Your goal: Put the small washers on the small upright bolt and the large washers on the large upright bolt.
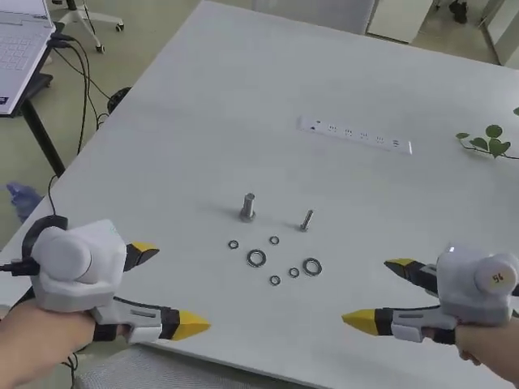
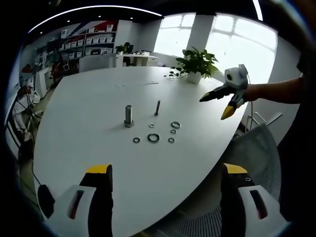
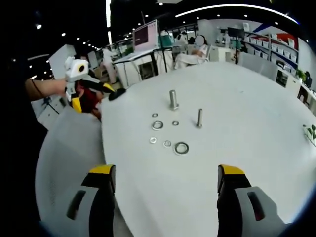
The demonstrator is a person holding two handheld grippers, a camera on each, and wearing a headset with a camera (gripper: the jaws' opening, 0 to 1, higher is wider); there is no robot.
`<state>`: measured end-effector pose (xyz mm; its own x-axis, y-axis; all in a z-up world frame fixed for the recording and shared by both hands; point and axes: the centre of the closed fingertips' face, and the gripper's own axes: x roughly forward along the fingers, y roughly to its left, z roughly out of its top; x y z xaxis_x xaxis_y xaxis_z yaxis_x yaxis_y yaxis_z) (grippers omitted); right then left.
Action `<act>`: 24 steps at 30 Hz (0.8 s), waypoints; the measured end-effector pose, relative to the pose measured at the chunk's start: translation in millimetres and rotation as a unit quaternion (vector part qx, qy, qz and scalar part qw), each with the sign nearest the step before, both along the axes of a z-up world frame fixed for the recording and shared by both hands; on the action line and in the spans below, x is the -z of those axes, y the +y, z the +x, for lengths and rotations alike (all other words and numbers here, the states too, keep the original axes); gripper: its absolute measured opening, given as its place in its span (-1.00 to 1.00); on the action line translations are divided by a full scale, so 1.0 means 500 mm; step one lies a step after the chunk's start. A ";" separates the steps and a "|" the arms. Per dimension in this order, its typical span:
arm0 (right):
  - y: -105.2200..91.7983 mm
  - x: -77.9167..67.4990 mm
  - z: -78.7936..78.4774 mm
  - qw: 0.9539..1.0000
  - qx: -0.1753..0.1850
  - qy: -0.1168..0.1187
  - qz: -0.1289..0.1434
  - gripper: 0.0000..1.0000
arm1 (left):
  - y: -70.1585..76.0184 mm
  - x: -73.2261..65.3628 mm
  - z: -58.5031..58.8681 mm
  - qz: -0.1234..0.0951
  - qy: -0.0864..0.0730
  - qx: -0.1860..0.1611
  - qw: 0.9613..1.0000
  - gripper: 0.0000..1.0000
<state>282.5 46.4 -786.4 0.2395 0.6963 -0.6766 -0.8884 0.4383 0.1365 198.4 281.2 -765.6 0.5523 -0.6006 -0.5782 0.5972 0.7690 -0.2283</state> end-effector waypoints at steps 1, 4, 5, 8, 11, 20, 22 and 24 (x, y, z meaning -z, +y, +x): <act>0.000 0.002 0.004 1.000 -0.003 -0.002 -0.005 0.71 | 0.000 0.000 0.001 0.001 0.000 0.002 1.000 0.82; 0.006 0.003 0.015 1.000 -0.008 -0.001 -0.007 0.67 | 0.005 0.002 0.009 0.005 -0.006 -0.005 1.000 0.87; 0.006 0.006 0.017 1.000 -0.013 -0.003 -0.014 0.66 | 0.004 0.001 0.010 0.002 -0.007 -0.003 1.000 0.83; 0.009 0.015 0.024 0.999 -0.023 0.003 -0.025 0.62 | -0.001 0.001 0.011 -0.005 0.000 -0.004 1.000 0.80; 0.014 0.017 0.032 0.999 -0.027 0.012 -0.031 0.51 | -0.006 0.007 0.008 -0.001 0.001 0.001 1.000 0.79; 0.044 0.022 0.056 0.997 -0.059 0.005 -0.053 0.43 | -0.001 0.019 -0.006 0.001 0.011 0.000 1.000 0.76; 0.054 0.023 0.060 0.996 -0.070 0.002 -0.057 0.40 | 0.001 0.019 -0.009 0.001 0.013 -0.001 1.000 0.76; 0.062 0.028 0.064 0.994 -0.083 -0.003 -0.067 0.40 | 0.002 0.019 -0.010 0.005 0.013 0.003 1.000 0.75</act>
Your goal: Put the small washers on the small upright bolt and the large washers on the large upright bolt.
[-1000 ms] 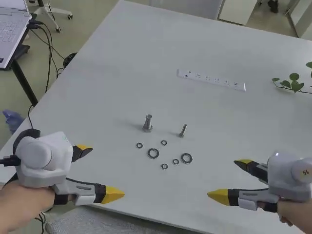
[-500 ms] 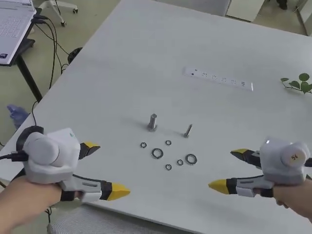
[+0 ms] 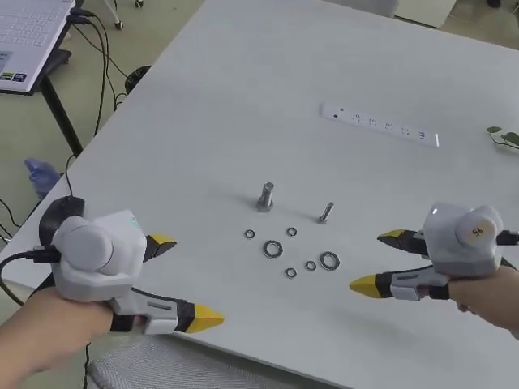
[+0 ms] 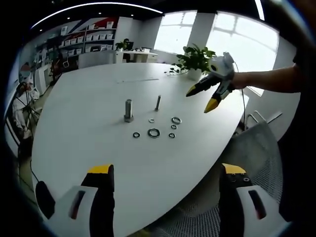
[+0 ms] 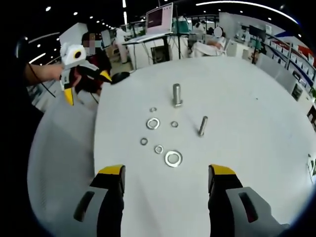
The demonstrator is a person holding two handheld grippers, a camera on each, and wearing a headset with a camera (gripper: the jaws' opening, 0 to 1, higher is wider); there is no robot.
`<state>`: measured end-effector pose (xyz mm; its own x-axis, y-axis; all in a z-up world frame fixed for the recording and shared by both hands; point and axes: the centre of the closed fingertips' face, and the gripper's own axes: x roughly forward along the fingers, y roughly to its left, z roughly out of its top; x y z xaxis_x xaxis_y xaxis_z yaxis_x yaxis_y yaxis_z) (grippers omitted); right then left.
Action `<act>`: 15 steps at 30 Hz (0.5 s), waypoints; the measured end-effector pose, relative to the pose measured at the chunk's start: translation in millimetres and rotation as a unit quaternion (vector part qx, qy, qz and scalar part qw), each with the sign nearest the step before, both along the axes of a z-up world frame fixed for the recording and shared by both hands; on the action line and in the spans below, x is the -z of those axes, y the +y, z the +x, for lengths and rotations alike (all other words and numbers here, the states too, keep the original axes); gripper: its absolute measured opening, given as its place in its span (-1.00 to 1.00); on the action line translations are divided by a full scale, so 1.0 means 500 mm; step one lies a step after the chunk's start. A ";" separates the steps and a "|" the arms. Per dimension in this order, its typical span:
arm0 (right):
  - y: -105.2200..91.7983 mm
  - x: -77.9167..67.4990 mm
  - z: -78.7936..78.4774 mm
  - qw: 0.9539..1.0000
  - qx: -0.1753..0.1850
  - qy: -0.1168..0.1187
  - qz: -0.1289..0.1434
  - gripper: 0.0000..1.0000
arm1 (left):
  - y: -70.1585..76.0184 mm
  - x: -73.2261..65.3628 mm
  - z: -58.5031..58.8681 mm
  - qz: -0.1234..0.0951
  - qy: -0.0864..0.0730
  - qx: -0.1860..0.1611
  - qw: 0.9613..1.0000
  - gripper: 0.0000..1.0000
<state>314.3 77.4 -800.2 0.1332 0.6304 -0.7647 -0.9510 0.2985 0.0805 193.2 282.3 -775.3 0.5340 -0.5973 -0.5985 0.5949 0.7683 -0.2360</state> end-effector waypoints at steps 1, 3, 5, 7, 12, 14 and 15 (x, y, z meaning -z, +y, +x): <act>0.003 0.002 0.002 1.000 -0.003 -0.002 -0.003 0.40 | 0.000 0.000 0.000 0.001 -0.001 0.002 1.000 0.75; 0.009 0.005 0.003 1.000 -0.010 0.000 -0.005 0.40 | 0.001 -0.002 0.001 0.002 -0.002 0.002 1.000 0.75; 0.015 0.011 0.005 1.000 -0.017 0.000 -0.011 0.38 | 0.003 -0.002 0.003 0.003 -0.002 0.002 1.000 0.75; 0.021 0.013 0.004 1.000 -0.022 0.003 -0.014 0.37 | 0.005 -0.004 0.005 0.005 -0.005 0.002 1.000 0.75; 0.035 0.018 -0.003 0.999 -0.036 0.005 -0.027 0.33 | 0.009 -0.002 0.004 0.013 -0.006 0.010 1.000 0.75; 0.041 0.018 -0.005 0.999 -0.040 0.010 -0.026 0.31 | 0.014 0.001 0.004 0.015 -0.007 0.011 1.000 0.75; 0.041 0.021 -0.004 0.999 -0.044 0.009 -0.031 0.31 | 0.018 0.002 0.005 0.016 -0.007 0.011 1.000 0.74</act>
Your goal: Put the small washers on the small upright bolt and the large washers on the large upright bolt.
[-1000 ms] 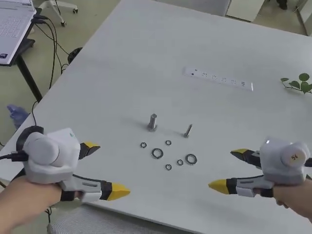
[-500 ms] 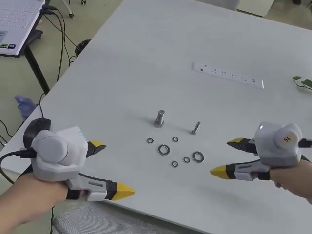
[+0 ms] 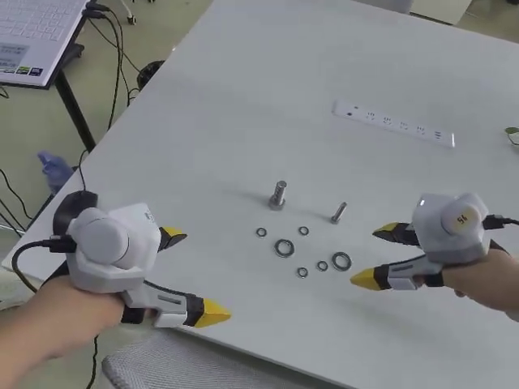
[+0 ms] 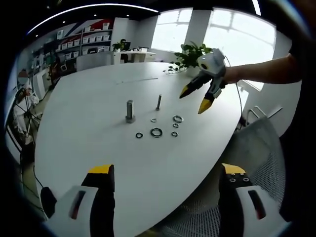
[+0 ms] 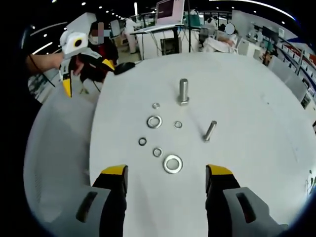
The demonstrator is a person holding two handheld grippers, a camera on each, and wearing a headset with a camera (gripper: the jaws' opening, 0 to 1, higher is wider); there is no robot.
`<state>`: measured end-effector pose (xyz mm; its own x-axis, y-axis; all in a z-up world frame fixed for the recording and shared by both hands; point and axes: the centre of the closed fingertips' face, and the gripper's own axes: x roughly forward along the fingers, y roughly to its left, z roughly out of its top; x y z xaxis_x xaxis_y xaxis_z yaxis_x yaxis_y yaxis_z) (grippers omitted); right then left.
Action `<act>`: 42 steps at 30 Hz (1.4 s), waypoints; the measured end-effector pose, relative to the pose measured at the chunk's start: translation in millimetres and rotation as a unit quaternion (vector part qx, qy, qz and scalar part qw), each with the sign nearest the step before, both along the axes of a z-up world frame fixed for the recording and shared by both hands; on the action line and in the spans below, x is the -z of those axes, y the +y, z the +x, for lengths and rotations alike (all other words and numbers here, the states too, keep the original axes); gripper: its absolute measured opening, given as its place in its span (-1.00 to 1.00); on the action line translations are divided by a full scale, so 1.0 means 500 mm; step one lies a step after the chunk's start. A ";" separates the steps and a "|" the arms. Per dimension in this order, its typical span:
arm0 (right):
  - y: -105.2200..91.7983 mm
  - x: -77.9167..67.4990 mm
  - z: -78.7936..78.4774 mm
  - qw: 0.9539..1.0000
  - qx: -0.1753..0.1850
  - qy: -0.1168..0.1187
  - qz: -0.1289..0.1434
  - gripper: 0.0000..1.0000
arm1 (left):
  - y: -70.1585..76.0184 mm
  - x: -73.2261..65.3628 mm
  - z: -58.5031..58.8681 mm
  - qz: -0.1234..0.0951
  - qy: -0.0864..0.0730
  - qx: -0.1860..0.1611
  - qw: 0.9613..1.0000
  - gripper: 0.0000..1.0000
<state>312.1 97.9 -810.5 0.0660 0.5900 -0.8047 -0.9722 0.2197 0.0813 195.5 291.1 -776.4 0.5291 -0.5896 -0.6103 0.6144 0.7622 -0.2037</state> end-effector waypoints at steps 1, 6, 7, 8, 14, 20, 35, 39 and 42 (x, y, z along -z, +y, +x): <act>-0.002 0.005 0.000 1.000 -0.008 -0.001 -0.011 0.30 | 0.002 0.001 0.000 0.001 0.000 0.001 1.000 0.73; -0.003 0.023 0.004 0.999 -0.027 -0.003 -0.035 0.27 | 0.009 0.006 0.002 0.006 0.000 0.006 1.000 0.75; -0.002 0.024 0.005 0.999 -0.028 -0.003 -0.037 0.27 | 0.010 0.006 0.003 0.006 0.000 0.006 1.000 0.75; -0.001 0.024 0.007 0.999 -0.030 -0.005 -0.039 0.27 | 0.012 0.007 0.006 0.006 0.001 0.007 1.000 0.75; 0.010 0.032 0.017 0.998 -0.044 -0.011 -0.052 0.27 | 0.016 0.010 0.009 0.017 -0.002 0.017 1.000 0.76; 0.018 0.051 0.020 0.996 -0.062 -0.010 -0.067 0.24 | 0.018 0.008 0.014 0.016 0.005 0.019 1.000 0.69; 0.023 0.102 0.039 0.989 -0.100 -0.017 -0.104 0.16 | 0.017 0.017 0.025 0.024 0.008 0.035 0.999 0.67; 0.022 0.114 0.040 0.987 -0.114 -0.018 -0.111 0.12 | 0.016 0.019 0.026 0.025 0.010 0.037 0.999 0.62; 0.022 0.119 0.042 0.987 -0.115 -0.015 -0.115 0.12 | 0.012 0.014 0.030 0.018 0.004 0.038 0.999 0.60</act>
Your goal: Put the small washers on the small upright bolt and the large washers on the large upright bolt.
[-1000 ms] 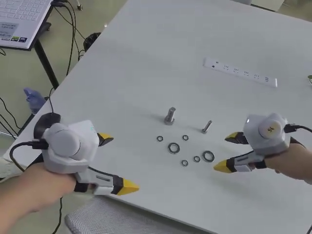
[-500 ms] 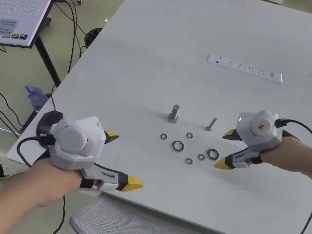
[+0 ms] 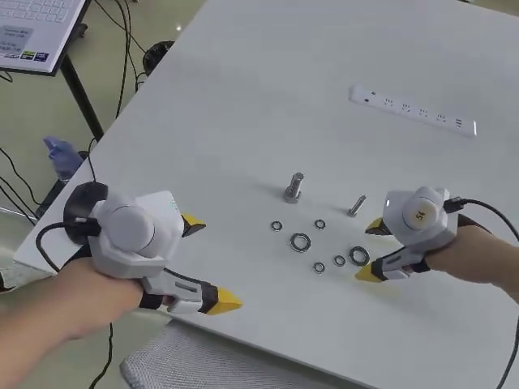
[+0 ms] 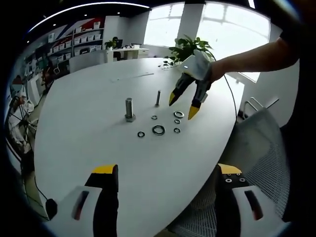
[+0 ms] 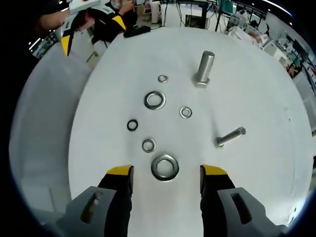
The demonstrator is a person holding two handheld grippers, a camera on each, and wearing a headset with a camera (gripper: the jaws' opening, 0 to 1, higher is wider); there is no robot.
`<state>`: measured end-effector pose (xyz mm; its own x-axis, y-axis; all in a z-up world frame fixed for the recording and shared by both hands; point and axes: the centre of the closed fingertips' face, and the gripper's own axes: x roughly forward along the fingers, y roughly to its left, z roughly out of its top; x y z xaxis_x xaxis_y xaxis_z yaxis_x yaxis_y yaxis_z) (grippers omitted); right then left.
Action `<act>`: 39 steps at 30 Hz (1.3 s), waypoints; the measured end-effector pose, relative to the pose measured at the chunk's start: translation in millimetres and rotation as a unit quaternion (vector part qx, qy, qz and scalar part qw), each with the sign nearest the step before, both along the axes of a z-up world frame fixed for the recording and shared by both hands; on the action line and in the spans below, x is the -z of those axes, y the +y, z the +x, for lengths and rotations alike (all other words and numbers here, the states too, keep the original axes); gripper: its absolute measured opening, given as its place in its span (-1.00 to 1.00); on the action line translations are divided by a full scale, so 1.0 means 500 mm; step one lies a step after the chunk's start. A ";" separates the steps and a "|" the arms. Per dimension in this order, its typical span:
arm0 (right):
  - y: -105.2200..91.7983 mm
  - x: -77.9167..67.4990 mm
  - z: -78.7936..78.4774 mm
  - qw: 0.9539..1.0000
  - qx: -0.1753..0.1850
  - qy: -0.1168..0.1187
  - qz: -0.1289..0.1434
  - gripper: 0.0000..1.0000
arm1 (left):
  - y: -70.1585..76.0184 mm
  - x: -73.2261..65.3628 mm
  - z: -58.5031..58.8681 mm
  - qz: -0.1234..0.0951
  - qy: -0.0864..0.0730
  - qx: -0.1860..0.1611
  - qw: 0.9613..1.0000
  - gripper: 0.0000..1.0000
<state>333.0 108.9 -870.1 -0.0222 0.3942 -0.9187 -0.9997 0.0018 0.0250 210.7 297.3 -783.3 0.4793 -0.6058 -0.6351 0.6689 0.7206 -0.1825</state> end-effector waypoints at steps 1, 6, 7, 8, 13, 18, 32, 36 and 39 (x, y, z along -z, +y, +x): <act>0.001 0.000 -0.001 1.000 -0.001 0.001 0.000 0.12 | 0.000 0.000 0.000 0.000 0.000 0.000 1.000 0.60; -0.004 0.015 -0.007 1.000 -0.019 0.003 -0.016 0.05 | 0.000 0.002 0.001 0.003 0.001 0.003 1.000 0.52; -0.003 0.012 -0.006 1.000 -0.021 -0.001 -0.015 0.04 | 0.000 -0.004 0.003 0.001 -0.008 0.003 1.000 0.51; -0.003 0.011 -0.005 1.000 -0.019 0.000 -0.015 0.03 | 0.000 -0.006 0.004 -0.001 -0.009 0.001 1.000 0.52; -0.005 0.012 -0.001 0.999 -0.028 -0.009 -0.021 -0.04 | 0.004 0.006 0.001 0.007 -0.005 0.006 1.000 0.51; -0.005 0.011 -0.012 0.999 -0.048 -0.013 -0.019 -0.12 | 0.002 0.007 -0.002 0.005 -0.001 0.005 1.000 0.51; -0.004 0.011 -0.018 0.997 -0.061 -0.014 -0.033 -0.39 | -0.007 0.007 -0.010 0.003 0.001 0.007 1.000 0.42; -0.005 0.012 -0.018 0.996 -0.080 -0.018 -0.047 -0.42 | -0.005 0.007 -0.016 0.005 0.002 0.007 1.000 0.39; -0.007 0.012 -0.020 0.994 -0.092 -0.020 -0.062 -0.48 | -0.005 0.007 -0.023 0.006 0.004 0.006 1.000 0.38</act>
<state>322.8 105.4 -876.3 -0.0452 0.2715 -0.9614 -0.9837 -0.1795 -0.0045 199.3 294.8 -786.6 0.4676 -0.6029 -0.6464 0.6755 0.7154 -0.1786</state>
